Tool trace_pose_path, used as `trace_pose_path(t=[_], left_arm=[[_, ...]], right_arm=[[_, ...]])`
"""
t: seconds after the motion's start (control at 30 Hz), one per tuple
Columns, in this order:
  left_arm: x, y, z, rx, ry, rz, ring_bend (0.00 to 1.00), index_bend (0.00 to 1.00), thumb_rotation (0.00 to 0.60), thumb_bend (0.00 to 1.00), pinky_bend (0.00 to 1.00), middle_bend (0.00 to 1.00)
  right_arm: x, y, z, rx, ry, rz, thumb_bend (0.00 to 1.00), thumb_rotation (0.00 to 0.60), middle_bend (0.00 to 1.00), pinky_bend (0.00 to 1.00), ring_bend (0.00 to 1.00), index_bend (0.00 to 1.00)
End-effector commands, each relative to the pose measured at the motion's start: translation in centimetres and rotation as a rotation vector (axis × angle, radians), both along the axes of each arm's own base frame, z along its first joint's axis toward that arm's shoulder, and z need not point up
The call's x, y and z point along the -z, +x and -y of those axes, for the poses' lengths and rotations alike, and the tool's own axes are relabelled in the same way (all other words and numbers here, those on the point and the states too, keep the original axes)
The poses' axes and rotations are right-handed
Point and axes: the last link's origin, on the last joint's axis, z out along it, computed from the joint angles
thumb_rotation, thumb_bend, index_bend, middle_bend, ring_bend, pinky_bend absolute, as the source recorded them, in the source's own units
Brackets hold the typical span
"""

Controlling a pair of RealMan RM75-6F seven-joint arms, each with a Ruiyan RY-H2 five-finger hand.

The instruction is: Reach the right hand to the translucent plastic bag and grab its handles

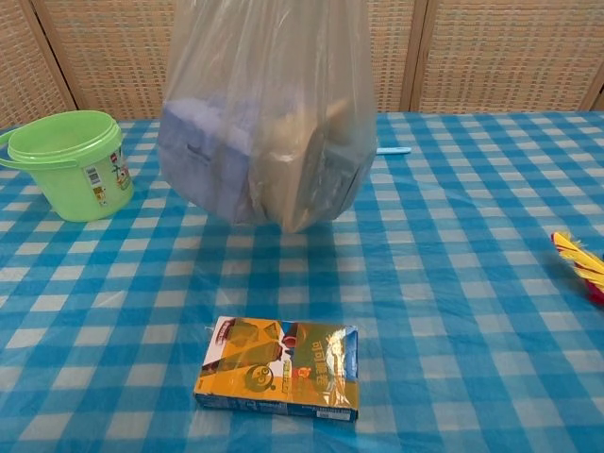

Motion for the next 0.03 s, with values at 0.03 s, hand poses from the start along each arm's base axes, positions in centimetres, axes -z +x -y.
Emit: trace_pose_path(t=[0.03], left_arm=[[0.01, -0.03, -0.01, -0.002, -0.001, -0.001, 0.00, 0.00, 0.600, 0.00, 0.00, 0.00]], right_arm=[[-1.22, 1.02, -0.58, -0.007, -0.025, 0.007, 0.77, 0.600, 0.99, 1.00, 1.00, 1.00]])
